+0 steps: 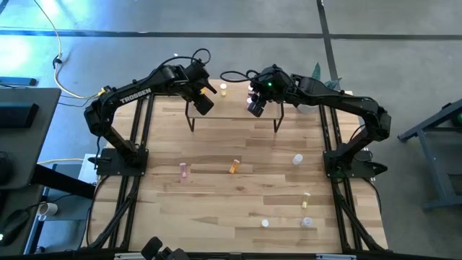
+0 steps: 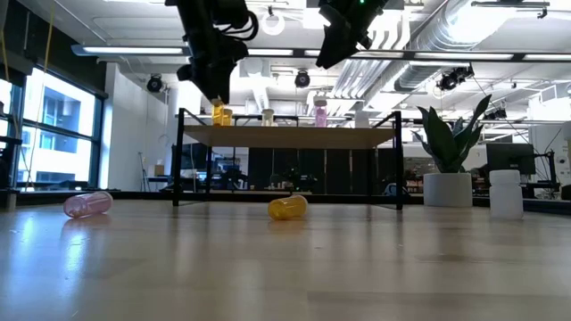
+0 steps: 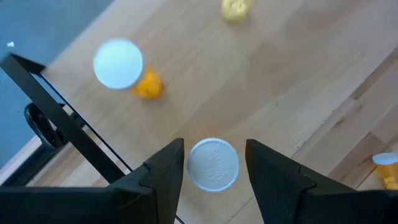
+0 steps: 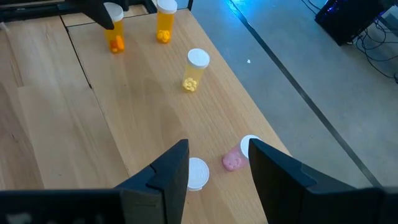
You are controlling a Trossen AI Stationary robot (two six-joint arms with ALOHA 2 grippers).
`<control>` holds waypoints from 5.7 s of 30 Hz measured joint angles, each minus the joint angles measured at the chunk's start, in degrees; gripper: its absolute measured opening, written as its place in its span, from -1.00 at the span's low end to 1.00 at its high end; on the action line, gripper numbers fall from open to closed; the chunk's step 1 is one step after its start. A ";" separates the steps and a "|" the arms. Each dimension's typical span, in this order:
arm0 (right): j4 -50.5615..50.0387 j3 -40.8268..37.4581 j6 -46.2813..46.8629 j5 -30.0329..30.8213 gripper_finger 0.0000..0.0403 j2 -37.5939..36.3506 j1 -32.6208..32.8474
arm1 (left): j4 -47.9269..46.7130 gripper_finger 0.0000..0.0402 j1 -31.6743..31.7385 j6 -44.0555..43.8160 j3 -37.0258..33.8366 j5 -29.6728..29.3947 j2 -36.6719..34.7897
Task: Pick and place medicine bottles onto shelf by color
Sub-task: Put the top white pill bottle on the shelf aligned with other white pill bottle
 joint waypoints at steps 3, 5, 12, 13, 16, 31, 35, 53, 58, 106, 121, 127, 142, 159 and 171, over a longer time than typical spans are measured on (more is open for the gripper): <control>0.00 0.00 0.00 0.00 -0.21 0.00 0.01 | 0.01 -0.20 0.00 0.93 1.42 0.00 0.00; 0.00 0.00 0.00 0.00 -0.21 0.00 0.00 | -0.04 -0.20 0.00 1.36 2.47 -0.02 0.00; -0.04 0.00 1.68 0.00 -0.21 0.00 0.01 | -0.89 -0.19 0.00 4.36 6.59 -1.13 -0.11; -0.15 0.00 2.24 -0.01 -0.21 0.00 0.05 | -1.17 -0.19 0.00 5.04 7.43 -1.12 -0.13; -1.44 0.00 3.68 0.02 -0.21 0.00 0.59 | -3.47 -0.21 0.02 6.71 10.21 -1.10 -0.17; -9.14 0.00 13.28 -0.02 -0.21 0.00 5.63 | -10.81 -0.22 -2.32 11.34 14.89 4.84 -6.23; -11.93 0.00 15.87 -0.02 -0.21 0.00 6.21 | -9.37 -0.22 -3.80 11.32 12.72 4.73 -8.56; -27.34 -1.09 23.45 7.48 -0.21 -6.10 12.23 | 14.14 -0.22 -8.75 -0.17 -25.24 5.05 -30.83; -27.81 -7.73 29.20 8.13 -0.21 -12.30 12.93 | 16.58 -0.22 -10.17 -1.15 -28.43 4.95 -33.34; -14.33 -53.53 62.38 -7.12 0.23 -32.94 22.27 | 13.99 -0.12 -10.69 -9.30 -28.41 4.58 -33.44; -6.66 -60.88 62.08 -7.15 0.23 -32.89 22.27 | 14.06 -0.12 -10.69 -9.15 -28.41 4.24 -33.44; -6.39 -61.33 62.12 -6.89 0.22 -32.89 22.27 | 14.08 -0.12 -10.67 -9.15 -28.41 3.80 -33.44; -6.35 -60.97 64.06 -8.07 -0.41 -32.94 22.27 | 14.08 -0.10 -10.67 -9.15 -28.41 3.80 -33.45; -8.66 -44.25 57.30 -8.35 -0.37 -32.89 22.10 | 14.11 -0.10 -10.68 -9.15 -28.39 3.80 -33.44; -12.77 -24.97 39.76 -4.56 -0.37 -26.27 13.65 | 14.11 -0.10 -10.67 -9.15 -28.39 3.78 -33.44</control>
